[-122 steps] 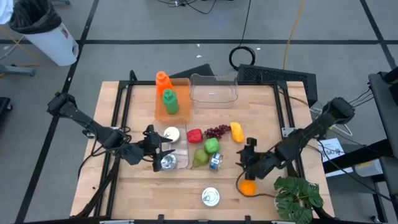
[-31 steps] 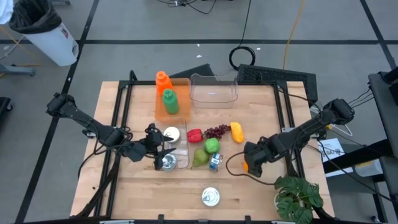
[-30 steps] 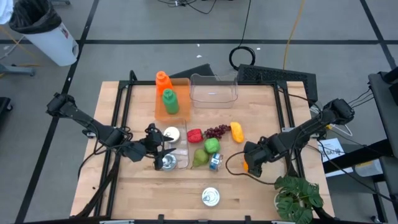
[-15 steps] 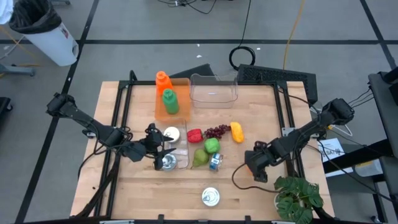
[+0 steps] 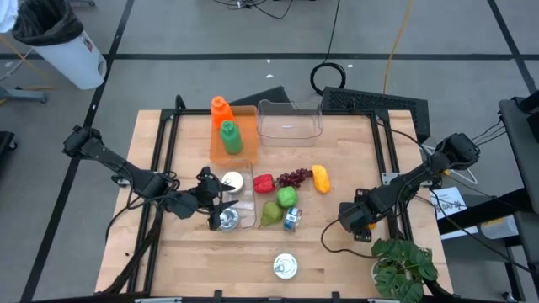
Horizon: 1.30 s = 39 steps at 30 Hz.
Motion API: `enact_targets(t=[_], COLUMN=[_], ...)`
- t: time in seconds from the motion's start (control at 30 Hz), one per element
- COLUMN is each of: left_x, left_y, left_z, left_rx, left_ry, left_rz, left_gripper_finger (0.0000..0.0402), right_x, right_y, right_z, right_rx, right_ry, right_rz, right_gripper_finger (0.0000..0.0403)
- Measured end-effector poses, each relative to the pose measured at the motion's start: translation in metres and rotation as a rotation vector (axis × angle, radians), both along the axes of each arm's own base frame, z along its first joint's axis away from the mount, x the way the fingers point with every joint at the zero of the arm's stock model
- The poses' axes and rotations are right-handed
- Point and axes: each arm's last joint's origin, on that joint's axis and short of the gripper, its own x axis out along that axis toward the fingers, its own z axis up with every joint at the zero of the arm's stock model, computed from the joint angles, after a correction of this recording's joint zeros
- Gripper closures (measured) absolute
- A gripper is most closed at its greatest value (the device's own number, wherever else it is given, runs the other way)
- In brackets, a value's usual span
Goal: Pick & Place Food Item
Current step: Put the orange into the top transparent bin
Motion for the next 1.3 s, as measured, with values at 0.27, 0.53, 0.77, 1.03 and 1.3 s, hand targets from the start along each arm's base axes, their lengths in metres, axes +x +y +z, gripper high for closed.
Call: enact_targets(t=[0.27,0.53,0.77,1.03,1.3], left_x=[0.0,0.0,0.0,0.0,0.0], left_y=[0.0,0.0,0.0,0.0,0.0], left_z=[0.0,0.0,0.0,0.0,0.0], left_rx=[0.006,0.003,0.007,0.021,0.048], left_ry=[0.001,0.001,0.002,0.005,0.013], left_rz=[-0.002,-0.001,-0.003,-0.01,-0.023], left_gripper_finger=[0.0188,0.0188,0.0188,0.0188,0.0188], right_x=[0.012,0.042,0.032,0.019,0.005], right_y=[-0.004,-0.013,-0.024,-0.017,-0.005], right_z=[0.0,0.011,0.039,0.056,0.043], right_rx=[0.04,0.235,0.242,0.075,-0.008], right_ry=[-0.067,-0.226,0.102,0.191,0.234], right_rz=[-0.178,-0.241,-0.465,-0.557,-0.618], right_gripper_finger=[0.0081,0.0086,0.0089,0.0088,0.0088])
